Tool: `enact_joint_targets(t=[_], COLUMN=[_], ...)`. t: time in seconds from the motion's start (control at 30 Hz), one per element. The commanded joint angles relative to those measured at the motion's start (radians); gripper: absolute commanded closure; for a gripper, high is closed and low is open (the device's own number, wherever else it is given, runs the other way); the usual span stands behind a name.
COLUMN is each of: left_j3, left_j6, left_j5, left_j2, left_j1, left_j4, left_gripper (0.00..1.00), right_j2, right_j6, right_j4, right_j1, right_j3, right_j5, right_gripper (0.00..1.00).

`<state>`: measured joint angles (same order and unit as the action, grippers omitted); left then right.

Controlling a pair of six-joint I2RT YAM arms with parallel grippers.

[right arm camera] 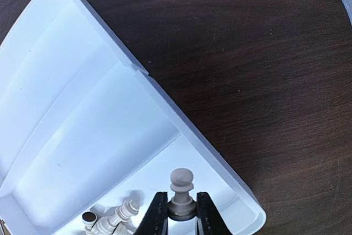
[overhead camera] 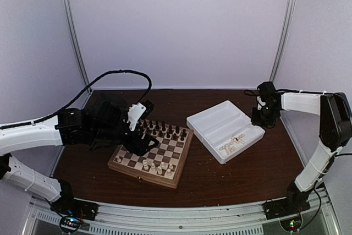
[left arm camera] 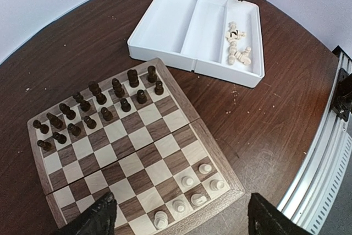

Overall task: Set up the chess pieces on the board
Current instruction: Pick up the chess piece from the storage box, then place the chess piece on the chessboard.

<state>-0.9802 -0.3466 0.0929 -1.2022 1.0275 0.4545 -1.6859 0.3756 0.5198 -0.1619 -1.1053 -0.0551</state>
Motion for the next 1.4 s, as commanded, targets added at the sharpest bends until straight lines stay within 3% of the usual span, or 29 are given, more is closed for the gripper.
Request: enact_joint_targets(t=[0.0, 0.3, 0.9, 1.2, 1.37], left_j3=[-0.012, -0.013, -0.172, -0.125, -0.062], left_j6=[-0.022, -0.068, -0.049, -0.077, -0.074], left_j5=[-0.012, -0.090, -0.220, -0.283, -0.312], left_j2=[0.001, -0.006, -0.158, -0.167, -0.168], left_j1=[-0.008, -0.050, -0.072, -0.072, -0.072], left_j4=[-0.042, -0.093, -0.125, -0.314, -0.446], left_gripper=[0.17, 0.16, 0.16, 0.15, 0.02], right_j2=[0.098, 0.278, 0.541, 0.643, 0.660], right_j6=[-0.040, -0.064, -0.138, -0.116, -0.103], right_j4=[-0.042, -0.077, -0.384, -0.545, -0.608], right_j1=[-0.014, -0.098, -0.385, -0.511, -0.532], right_j3=[0.051, 0.118, 0.308, 0.442, 0.490], right_j5=[0.004, -0.017, -0.248, -0.317, -0.387], right_gripper=[0.85, 0.85, 0.84, 0.84, 0.85])
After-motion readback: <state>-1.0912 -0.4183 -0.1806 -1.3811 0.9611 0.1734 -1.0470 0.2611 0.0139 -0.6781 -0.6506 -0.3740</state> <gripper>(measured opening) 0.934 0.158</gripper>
